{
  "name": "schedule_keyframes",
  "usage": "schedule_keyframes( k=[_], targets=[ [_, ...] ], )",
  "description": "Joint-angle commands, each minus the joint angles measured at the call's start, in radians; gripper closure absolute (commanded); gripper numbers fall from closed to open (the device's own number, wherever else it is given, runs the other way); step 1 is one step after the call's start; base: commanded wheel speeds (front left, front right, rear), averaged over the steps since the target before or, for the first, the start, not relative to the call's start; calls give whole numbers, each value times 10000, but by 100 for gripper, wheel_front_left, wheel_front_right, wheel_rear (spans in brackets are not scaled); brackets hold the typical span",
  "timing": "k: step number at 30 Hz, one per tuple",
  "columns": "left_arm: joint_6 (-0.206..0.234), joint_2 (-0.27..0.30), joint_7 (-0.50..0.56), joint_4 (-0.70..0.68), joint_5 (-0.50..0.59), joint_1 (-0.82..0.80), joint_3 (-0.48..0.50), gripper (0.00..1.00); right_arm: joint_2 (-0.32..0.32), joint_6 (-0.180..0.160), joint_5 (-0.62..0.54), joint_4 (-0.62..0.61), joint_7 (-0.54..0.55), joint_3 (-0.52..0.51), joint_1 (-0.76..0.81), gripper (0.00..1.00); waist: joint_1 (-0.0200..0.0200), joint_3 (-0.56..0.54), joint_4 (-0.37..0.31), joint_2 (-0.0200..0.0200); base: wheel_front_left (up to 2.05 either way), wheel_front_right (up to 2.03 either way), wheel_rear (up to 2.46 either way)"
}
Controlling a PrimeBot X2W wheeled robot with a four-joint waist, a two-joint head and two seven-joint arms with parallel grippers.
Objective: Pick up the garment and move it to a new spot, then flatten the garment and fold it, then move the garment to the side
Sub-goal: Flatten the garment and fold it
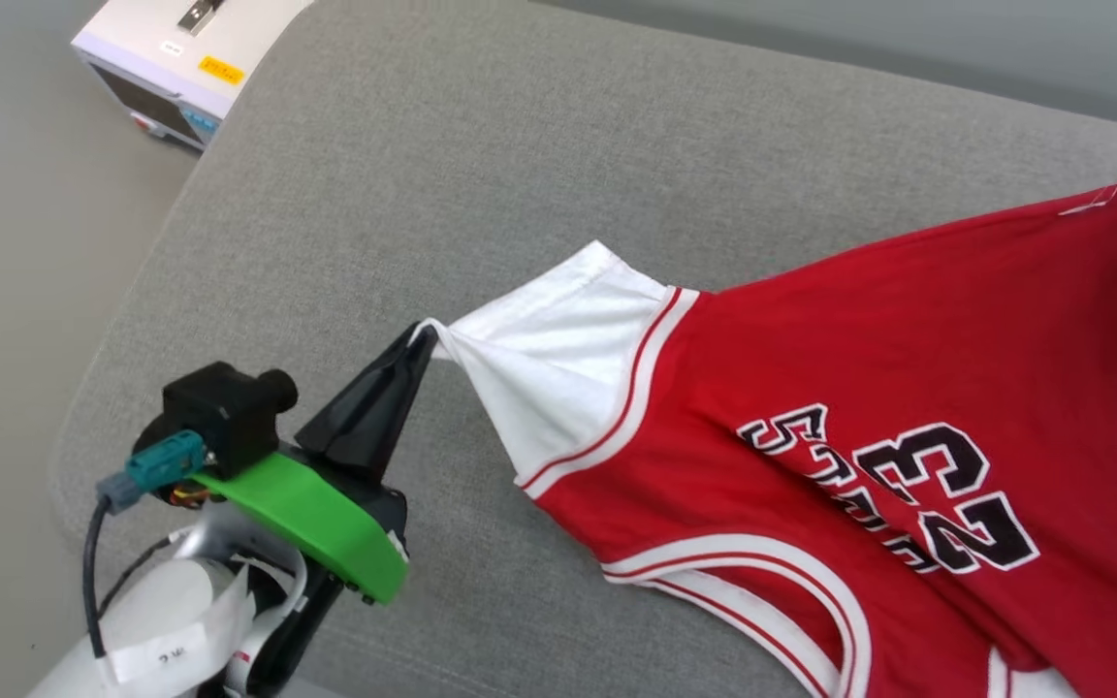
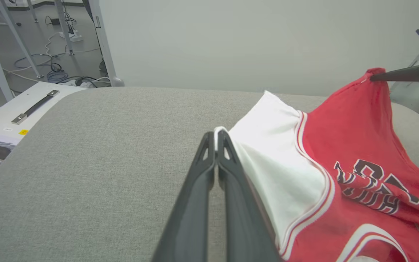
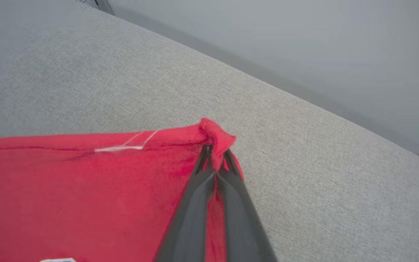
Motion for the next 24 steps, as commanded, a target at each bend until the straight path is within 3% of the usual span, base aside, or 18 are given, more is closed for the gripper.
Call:
schedule_keyframes(
  k=[1,13,24],
  targets=[
    [116,171,69,-107,-90,-352,181,100,-129,-7,123,-118,-192,37,-186,100,0,-797,-753,0,0,0,0],
    [476,732,488,-538,-303,-1656,1319,100,-496,-7,631,-1292,-1009,4,15,100,0,-1769,-1864,0,0,0,0],
    [710,1340,632,-566,462,-3262,1916,100,-578,-7,590,-2581,-1813,-374,-35,100,0,-2125,-2720,0,0,0,0]
  ],
)
